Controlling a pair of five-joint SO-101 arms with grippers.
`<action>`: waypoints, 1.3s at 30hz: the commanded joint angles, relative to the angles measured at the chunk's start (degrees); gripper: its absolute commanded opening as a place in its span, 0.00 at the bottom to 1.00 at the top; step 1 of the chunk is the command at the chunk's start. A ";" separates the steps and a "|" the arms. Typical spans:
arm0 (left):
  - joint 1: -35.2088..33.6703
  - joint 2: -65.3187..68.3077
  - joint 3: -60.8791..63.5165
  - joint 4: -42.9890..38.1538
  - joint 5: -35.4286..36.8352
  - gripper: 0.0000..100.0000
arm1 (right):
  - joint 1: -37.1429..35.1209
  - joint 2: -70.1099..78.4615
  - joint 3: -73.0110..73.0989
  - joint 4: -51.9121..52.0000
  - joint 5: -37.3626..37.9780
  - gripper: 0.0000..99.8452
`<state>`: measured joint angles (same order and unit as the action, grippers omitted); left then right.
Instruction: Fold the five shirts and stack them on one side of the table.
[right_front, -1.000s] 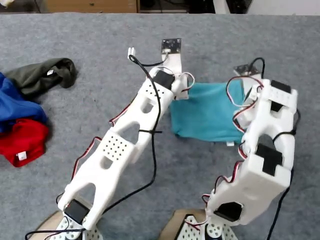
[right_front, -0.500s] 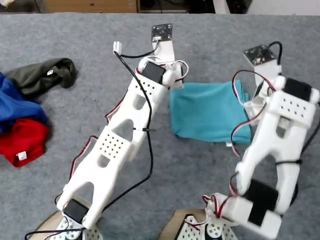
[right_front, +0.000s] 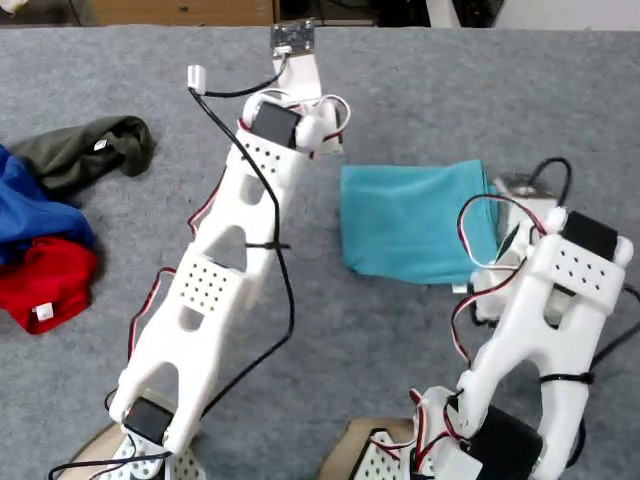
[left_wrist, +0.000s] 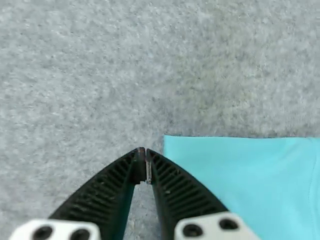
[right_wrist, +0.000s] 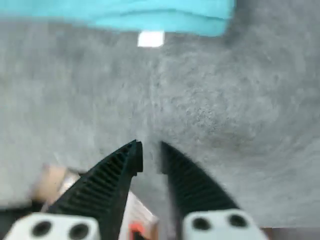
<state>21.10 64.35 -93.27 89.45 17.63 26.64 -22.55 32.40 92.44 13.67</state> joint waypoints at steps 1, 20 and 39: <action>-0.53 -4.00 -2.64 -0.18 -0.44 0.02 | -1.45 -1.98 0.92 -5.54 -16.00 0.30; -0.62 -3.47 -2.29 -1.85 -0.53 0.02 | -12.70 17.98 2.07 -34.64 -52.66 0.39; -0.70 -3.38 -2.29 -2.55 -0.53 0.02 | -13.05 26.42 -1.71 -42.55 -53.10 0.17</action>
<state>20.92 64.35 -93.27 87.96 17.63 14.15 3.74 33.36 50.24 -39.16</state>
